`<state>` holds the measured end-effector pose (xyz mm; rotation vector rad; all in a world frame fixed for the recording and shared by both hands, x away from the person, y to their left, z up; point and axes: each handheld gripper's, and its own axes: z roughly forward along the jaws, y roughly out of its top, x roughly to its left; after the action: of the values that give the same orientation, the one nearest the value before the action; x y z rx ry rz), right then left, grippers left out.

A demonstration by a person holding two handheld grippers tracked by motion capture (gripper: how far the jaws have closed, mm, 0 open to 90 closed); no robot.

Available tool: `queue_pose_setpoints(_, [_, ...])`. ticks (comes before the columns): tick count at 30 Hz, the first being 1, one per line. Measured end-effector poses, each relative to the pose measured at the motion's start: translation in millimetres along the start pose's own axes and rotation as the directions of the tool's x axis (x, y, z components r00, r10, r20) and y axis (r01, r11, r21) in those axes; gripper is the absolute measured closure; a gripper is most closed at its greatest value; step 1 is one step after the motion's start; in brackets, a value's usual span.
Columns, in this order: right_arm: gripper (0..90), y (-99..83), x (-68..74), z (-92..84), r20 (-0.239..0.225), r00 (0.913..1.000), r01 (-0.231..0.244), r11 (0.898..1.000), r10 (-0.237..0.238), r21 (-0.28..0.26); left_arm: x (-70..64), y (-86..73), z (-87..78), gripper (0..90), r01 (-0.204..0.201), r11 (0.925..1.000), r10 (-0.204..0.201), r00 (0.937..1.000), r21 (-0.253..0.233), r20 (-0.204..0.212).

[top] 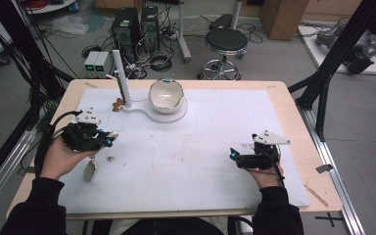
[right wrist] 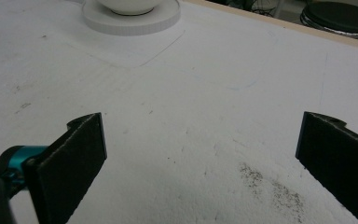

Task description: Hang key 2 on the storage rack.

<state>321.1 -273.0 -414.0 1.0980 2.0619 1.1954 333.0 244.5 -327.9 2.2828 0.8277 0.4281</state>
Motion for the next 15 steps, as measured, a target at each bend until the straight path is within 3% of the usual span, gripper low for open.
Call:
queue_pose_setpoints(3, [0.9, 0.6, 1.5, 0.0, -0.001, 1.0000, 0.004, 1.000, -0.004, 0.000, 1.6, 8.7, -6.7, 74.1, -0.016, 0.9998, 0.016, 0.9998, -0.010, -0.006])
queue_pose_setpoints(6, [0.9, 0.5, 3.1, 0.9, 0.000, 1.0000, 0.007, 1.000, -0.007, 0.009, 8.4, 30.6, -22.6, 74.1, -0.050, 0.9985, 0.049, 0.9981, -0.021, -0.038])
queue_pose_setpoints(7, [0.9, 0.5, 3.1, 0.9, 0.000, 1.0000, 0.007, 1.000, -0.007, 0.009, 8.4, 30.6, -22.6, 74.1, -0.050, 0.9985, 0.049, 0.9981, -0.021, -0.038])
queue_pose_setpoints(10, [0.8, 0.2, 3.5, 2.1, 0.005, 0.9999, 0.012, 1.000, -0.012, 0.015, 20.4, 51.1, -35.5, 74.1, -0.039, 0.9974, 0.036, 0.9978, -0.060, -0.057])
queue_pose_setpoints(15, [0.9, 0.2, 4.1, 2.5, 0.007, 0.9998, 0.017, 1.000, -0.017, 0.018, 31.0, 70.5, -41.5, 74.0, -0.036, 0.9967, 0.030, 0.9959, -0.073, -0.086])
